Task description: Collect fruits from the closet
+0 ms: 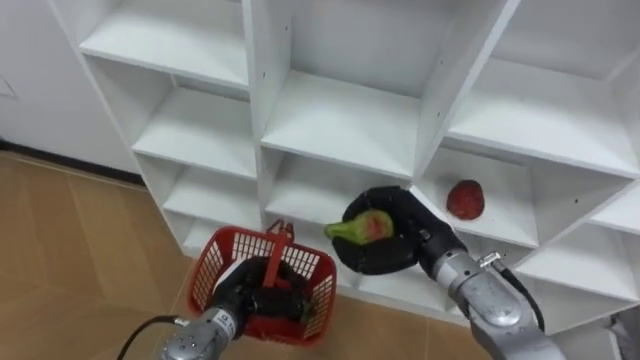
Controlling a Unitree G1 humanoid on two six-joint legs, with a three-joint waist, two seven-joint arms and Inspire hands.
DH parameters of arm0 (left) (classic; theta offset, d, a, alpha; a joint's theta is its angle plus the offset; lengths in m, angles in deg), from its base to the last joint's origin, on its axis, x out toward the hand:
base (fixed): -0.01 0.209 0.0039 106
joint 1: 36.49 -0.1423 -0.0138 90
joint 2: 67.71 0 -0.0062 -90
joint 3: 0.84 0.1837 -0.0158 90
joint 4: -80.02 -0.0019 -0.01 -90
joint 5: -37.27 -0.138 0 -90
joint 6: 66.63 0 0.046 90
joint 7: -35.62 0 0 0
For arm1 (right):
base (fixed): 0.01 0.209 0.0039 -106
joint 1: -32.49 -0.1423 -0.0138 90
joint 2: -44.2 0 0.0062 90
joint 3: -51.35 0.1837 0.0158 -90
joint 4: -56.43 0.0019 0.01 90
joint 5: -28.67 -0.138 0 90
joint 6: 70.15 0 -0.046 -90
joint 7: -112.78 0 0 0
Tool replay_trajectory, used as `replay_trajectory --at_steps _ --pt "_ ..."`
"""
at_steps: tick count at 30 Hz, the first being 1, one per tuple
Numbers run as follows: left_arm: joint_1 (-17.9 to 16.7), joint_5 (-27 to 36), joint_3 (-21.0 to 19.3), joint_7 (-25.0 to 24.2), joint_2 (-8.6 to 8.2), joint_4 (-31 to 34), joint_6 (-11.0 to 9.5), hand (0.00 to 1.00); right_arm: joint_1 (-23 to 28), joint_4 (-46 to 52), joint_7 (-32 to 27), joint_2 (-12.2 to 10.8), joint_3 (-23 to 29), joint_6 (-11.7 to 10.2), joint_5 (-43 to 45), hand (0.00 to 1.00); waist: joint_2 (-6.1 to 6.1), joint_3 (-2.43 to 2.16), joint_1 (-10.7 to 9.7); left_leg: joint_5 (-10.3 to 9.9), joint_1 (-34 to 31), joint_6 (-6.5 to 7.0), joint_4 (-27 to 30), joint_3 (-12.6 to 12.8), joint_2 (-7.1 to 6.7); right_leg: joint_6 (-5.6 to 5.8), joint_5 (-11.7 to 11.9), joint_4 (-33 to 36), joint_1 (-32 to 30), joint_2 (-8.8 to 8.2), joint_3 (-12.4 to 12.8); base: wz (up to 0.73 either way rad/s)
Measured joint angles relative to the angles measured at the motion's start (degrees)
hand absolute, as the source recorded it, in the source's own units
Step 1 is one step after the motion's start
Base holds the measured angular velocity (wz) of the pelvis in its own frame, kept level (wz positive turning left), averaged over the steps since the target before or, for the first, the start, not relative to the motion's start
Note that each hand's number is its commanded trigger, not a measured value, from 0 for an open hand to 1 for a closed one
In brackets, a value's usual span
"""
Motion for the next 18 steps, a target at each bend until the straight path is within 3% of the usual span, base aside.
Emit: replay_trajectory --at_steps 9,12,18 --pt "-0.3 0.0 0.5 -1.3 0.03 1.2 -0.7 1.0 0.2 -6.5 -0.2 0.0 -1.4 -0.1 2.4 1.0 0.63 -0.05 -0.2 -1.1 -1.1 0.22 1.1 1.2 0.4 0.24 0.2 0.0 -1.2 0.54 1.7 -0.09" --pt "-0.3 0.0 0.9 -2.3 -0.02 1.3 -0.7 1.0 0.1 -8.4 -0.3 0.0 -1.4 -0.1 2.4 1.0 1.62 -0.38 -0.1 -1.5 -1.1 0.41 1.0 1.6 0.34 0.38 0.2 -0.1 -1.3 0.52 1.9 -0.07" --pt "-0.4 2.9 2.7 -4.6 1.27 1.3 -0.8 1.0 -0.2 -15.0 -0.2 0.1 -2.4 -0.3 2.4 1.0 2.26 -0.3 -0.3 -1.5 -1.2 0.42 0.7 1.5 0.37 0.44 0.1 0.0 -1.6 0.44 1.9 0.0"
